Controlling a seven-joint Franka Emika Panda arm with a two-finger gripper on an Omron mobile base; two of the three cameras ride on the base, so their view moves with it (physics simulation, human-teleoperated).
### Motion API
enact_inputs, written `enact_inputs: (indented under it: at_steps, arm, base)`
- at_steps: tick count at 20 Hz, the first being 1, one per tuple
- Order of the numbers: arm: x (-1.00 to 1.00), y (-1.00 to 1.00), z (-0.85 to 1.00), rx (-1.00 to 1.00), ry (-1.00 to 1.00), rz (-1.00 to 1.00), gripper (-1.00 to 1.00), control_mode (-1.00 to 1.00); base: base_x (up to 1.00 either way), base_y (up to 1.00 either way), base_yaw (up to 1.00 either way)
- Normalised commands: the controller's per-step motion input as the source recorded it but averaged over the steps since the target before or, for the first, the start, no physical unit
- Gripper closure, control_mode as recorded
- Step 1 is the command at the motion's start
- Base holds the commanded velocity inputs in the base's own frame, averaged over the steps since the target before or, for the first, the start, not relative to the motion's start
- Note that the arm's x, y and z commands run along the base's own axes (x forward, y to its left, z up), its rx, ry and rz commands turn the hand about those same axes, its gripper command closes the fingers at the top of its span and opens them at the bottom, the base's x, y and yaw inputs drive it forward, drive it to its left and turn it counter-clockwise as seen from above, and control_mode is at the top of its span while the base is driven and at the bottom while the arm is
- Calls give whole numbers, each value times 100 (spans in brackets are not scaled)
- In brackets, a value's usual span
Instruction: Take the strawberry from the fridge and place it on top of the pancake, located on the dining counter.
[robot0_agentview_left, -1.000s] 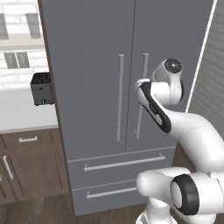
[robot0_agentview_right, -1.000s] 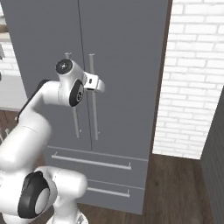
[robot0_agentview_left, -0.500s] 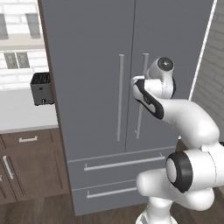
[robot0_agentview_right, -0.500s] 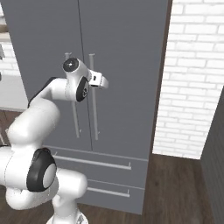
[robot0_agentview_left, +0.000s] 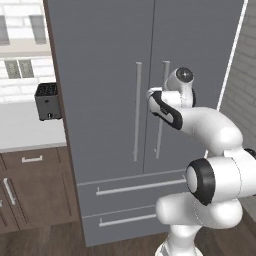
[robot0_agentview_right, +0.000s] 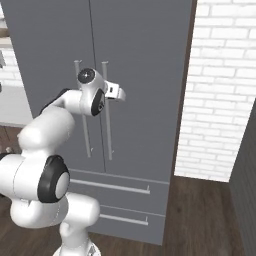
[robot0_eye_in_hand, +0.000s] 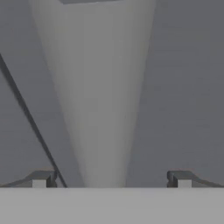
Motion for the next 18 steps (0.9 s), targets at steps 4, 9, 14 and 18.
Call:
enact_inputs:
  at_steps: [4, 9, 14, 18]
  arm:
    - [35, 0, -38, 0, -2, 3, -100, -100]
    - [50, 0, -35, 0, 0, 1, 100, -100]
    - [39, 0, -22, 0, 1, 5, 100, -100]
    - [-22, -26, -2, 0, 1, 4, 100, -100]
  base:
    - [0, 0, 0]
    - [0, 0, 0]
    - [0, 0, 0]
    - [0, 0, 0]
